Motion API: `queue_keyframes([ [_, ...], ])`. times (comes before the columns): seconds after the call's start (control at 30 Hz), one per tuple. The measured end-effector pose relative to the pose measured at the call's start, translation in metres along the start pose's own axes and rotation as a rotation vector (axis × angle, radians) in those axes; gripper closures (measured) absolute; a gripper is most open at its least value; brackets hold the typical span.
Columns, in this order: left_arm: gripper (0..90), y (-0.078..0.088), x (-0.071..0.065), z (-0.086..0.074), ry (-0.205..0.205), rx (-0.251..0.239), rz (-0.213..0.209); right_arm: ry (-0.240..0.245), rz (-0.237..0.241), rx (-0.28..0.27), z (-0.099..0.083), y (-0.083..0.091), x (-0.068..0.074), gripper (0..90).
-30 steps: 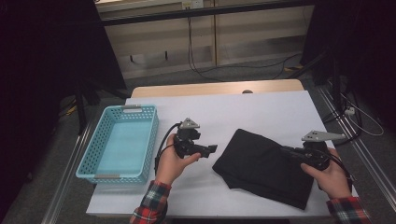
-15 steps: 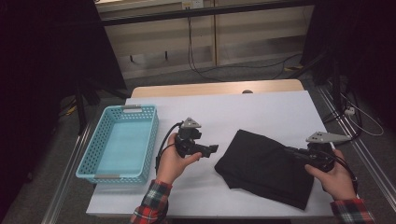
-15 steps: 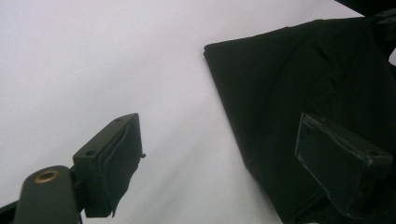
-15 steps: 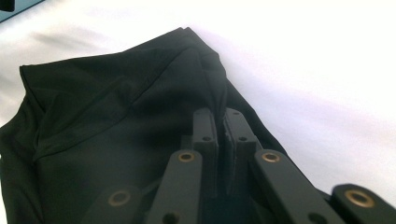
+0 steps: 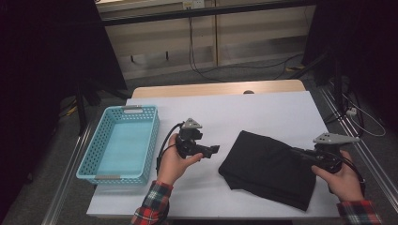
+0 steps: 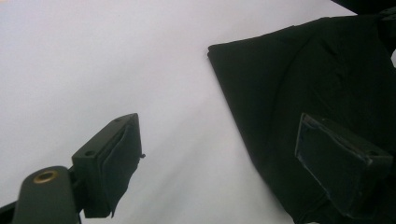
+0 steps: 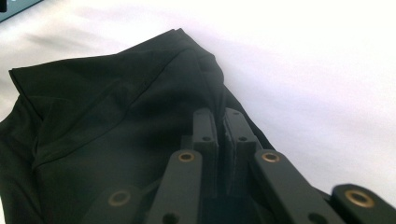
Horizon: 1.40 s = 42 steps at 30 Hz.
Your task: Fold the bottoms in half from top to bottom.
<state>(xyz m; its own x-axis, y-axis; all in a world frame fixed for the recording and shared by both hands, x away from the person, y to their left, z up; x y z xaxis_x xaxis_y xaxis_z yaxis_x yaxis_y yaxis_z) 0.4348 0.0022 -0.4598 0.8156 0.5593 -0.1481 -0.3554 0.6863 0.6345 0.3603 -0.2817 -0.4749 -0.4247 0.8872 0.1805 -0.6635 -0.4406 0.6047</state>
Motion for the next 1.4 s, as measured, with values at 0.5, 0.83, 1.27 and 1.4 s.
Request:
queue_keyframes([
  [0.5, 14.5, 0.001, 0.000, 0.000, -0.001, -0.001, 0.001, -0.004, -0.005, -0.003, -0.001, 0.006, -0.003, 85.8],
  [0.83, 14.4, 0.001, -0.001, -0.001, -0.008, 0.004, 0.001, -0.017, -0.015, 0.003, -0.005, 0.012, -0.009, 85.8],
  [1.27, 14.4, 0.000, -0.001, 0.002, -0.010, 0.000, -0.006, -0.036, -0.021, 0.014, -0.014, 0.022, -0.016, 85.7],
  [1.4, 14.4, 0.000, 0.000, 0.001, -0.009, -0.003, -0.001, -0.038, -0.022, 0.025, -0.018, 0.023, -0.018, 85.7],
])
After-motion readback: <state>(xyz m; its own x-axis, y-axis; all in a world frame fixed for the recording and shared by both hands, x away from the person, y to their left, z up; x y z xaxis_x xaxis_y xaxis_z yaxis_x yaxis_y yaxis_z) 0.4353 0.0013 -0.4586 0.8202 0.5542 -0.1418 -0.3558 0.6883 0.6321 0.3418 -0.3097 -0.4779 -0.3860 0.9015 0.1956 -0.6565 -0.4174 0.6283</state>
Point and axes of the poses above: each handheld gripper's, and its own axes: y roughly backward along the jaws, z roughly out of its top, x roughly to its left, the point moved 10 cm from there along -y, roughly forward along the jaws, and after that the axes turned 3 degrees about -y, right-handed, at the moved point
